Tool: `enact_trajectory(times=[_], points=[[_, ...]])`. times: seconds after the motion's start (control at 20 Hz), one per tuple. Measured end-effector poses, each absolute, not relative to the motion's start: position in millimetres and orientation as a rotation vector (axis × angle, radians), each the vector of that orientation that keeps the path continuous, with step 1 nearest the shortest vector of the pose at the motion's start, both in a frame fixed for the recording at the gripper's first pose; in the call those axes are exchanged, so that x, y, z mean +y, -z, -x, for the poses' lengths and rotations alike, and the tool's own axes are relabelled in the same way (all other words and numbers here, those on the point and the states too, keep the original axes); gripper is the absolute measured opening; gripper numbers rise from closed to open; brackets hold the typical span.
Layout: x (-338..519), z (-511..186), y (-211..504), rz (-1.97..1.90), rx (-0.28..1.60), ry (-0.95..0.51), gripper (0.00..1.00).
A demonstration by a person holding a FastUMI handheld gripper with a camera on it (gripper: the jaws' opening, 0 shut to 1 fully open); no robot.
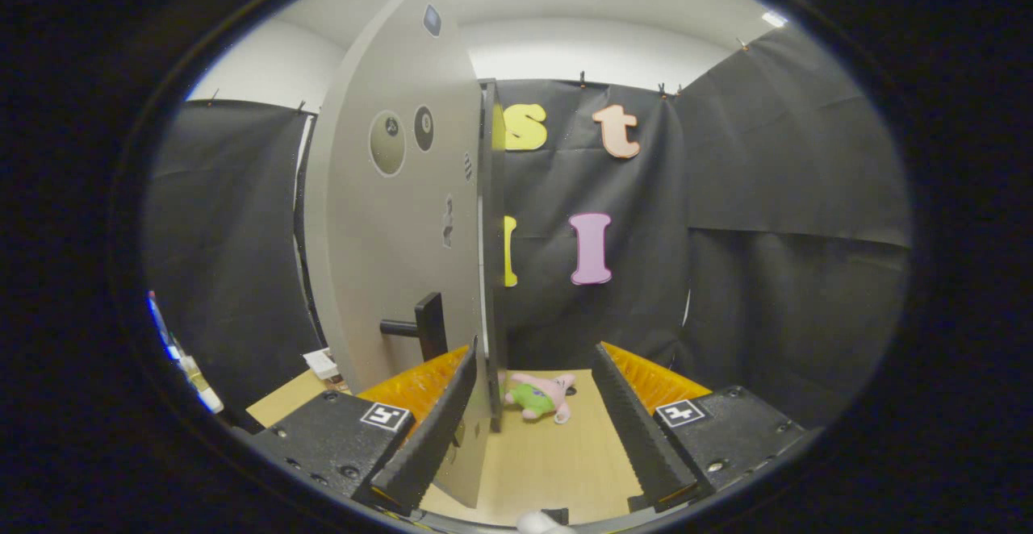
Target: Open the shoe cabinet door, grab the shoes and put them into the shoe cabinet, then close the shoe cabinet door.
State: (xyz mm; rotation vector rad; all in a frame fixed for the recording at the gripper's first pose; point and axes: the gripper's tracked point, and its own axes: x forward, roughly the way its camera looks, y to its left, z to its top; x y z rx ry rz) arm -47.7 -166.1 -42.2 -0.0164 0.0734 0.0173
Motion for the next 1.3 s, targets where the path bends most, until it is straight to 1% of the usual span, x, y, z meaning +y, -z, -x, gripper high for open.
enact_trajectory(times=[0.4,0.65,0.9,1.05,1.3], points=[[-76.8,48.5,47.5,0.032,0.071,-0.033,0.96],[-17.8,31.3,52.0,0.053,0.069,-0.057,0.96],[47.2,5.0,59.9,0.024,0.073,-0.141,0.97],[51.5,2.5,53.6,0.008,0.058,-0.138,0.99],[48.0,7.5,54.4,0.023,0.062,-0.129,0.99]])
